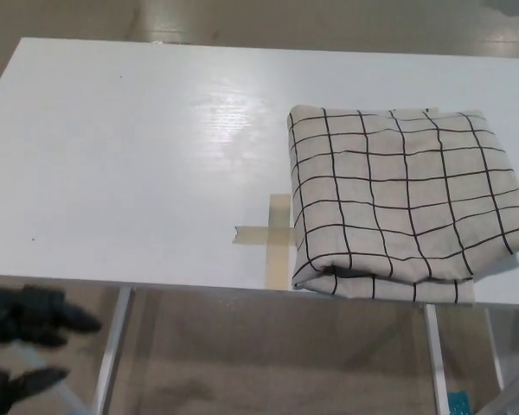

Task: Use the left hand to fold a white towel with checkered patterns in half.

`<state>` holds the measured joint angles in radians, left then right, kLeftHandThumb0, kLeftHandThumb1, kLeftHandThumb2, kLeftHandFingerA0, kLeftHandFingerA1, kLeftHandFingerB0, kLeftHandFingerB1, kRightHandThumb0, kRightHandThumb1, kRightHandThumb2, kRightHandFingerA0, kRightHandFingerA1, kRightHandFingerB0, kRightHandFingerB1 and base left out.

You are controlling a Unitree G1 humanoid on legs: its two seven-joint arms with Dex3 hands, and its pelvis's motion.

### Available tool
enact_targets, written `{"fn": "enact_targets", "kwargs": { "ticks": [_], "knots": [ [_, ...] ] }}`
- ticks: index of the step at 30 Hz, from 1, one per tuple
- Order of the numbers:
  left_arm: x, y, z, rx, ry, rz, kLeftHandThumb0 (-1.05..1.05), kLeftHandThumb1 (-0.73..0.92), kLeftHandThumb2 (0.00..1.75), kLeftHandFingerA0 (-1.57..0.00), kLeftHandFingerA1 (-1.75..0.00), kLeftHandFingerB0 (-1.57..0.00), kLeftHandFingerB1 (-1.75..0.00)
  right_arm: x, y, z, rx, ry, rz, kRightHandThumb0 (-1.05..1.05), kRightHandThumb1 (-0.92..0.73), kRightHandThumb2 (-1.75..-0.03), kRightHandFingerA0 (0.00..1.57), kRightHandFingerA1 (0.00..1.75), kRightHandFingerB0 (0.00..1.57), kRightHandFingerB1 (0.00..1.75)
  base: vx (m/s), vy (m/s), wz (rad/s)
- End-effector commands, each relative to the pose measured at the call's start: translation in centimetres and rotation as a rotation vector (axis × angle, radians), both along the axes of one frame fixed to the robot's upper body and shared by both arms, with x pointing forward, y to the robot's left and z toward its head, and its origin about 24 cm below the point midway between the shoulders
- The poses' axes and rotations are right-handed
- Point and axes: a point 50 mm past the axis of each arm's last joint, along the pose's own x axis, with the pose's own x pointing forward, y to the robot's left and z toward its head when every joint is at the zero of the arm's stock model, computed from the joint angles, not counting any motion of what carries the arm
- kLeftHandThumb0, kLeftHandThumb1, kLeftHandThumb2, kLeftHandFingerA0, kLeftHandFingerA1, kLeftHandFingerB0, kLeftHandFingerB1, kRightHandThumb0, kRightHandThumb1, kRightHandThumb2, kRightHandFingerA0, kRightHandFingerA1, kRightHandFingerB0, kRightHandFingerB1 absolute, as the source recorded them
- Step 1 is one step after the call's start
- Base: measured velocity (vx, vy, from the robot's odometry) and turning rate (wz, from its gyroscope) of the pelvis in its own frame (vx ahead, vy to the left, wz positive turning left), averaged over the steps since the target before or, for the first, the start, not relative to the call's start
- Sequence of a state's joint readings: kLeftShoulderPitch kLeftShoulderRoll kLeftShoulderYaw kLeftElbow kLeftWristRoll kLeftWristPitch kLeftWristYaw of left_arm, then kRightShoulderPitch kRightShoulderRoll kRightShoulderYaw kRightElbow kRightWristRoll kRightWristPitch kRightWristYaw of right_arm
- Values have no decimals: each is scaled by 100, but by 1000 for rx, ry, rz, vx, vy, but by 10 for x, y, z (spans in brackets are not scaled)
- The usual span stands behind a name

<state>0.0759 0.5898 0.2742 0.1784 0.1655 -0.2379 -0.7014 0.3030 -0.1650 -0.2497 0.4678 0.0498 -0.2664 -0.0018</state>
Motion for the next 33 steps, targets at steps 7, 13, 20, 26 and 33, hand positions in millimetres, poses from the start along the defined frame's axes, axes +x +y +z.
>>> {"fn": "enact_targets", "kwargs": {
  "ticks": [7,13,20,26,33],
  "knots": [
    [-135,56,-130,-633,406,651,-100,54,93,-88,-57,-92,-56,-24,4,-10,22,44,22,-42,-74,-62,37,38,41,38,0,0,0],
    [-137,52,-147,-565,468,763,-86,60,60,-79,-47,-78,-46,-22,3,-10,39,25,-5,-41,-74,-62,38,40,41,38,0,0,0],
    [-116,46,-151,-409,478,718,-84,63,60,-27,-34,-33,-31,-15,5,-10,40,14,9,-43,-72,-62,38,42,39,37,0,0,0],
    [-105,37,-156,-396,489,707,-86,51,87,-12,-39,-23,-40,-14,5,-10,31,30,23,-44,-74,-62,38,42,39,37,0,0,0],
    [-93,28,-156,-337,438,675,-95,53,94,-33,-43,-34,-41,-9,4,-9,25,31,40,-46,-74,-62,37,40,39,37,0,0,0]
  ]
}}
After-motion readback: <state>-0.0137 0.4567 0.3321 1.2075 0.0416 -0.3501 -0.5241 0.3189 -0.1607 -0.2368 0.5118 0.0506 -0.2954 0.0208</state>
